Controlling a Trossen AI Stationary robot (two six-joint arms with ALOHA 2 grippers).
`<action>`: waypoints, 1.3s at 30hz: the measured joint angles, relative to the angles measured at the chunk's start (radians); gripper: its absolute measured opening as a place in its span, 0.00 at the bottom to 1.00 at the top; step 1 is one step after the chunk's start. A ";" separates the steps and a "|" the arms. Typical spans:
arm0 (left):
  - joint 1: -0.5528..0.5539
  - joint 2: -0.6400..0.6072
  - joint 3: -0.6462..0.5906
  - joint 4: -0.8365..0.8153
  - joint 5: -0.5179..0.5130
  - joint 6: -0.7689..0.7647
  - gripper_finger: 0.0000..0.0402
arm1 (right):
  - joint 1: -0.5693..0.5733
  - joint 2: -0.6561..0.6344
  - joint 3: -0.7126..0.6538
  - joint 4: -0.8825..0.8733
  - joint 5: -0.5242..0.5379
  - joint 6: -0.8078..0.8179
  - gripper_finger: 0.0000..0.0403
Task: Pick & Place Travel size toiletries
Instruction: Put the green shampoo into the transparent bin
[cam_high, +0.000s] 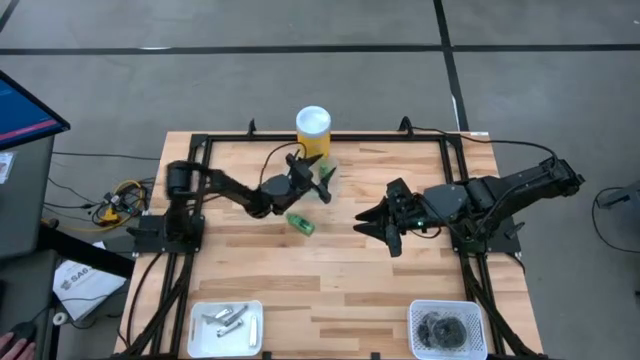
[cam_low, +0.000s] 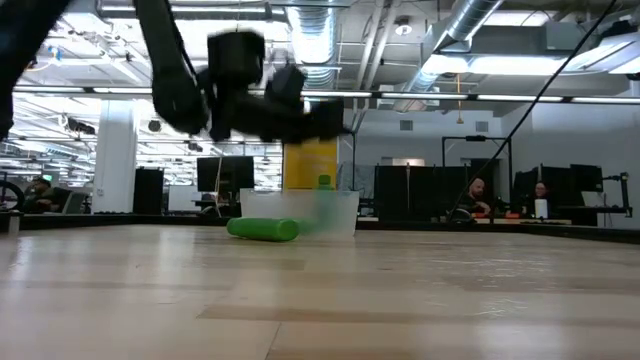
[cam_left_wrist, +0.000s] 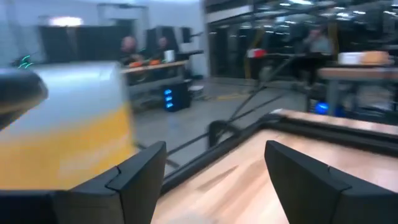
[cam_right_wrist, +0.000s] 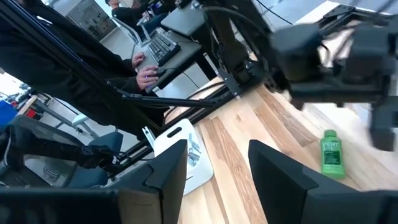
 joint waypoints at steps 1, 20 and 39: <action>-0.017 -0.047 0.000 -0.046 0.009 0.017 0.67 | 0.000 0.000 0.000 0.006 0.000 0.000 0.41; -0.199 -0.843 -0.057 -1.482 0.583 0.030 0.67 | 0.003 0.000 0.000 0.011 -0.010 -0.024 0.41; 0.079 -0.551 -0.090 -1.491 0.825 0.269 0.67 | 0.003 0.000 0.000 0.010 -0.038 0.000 0.40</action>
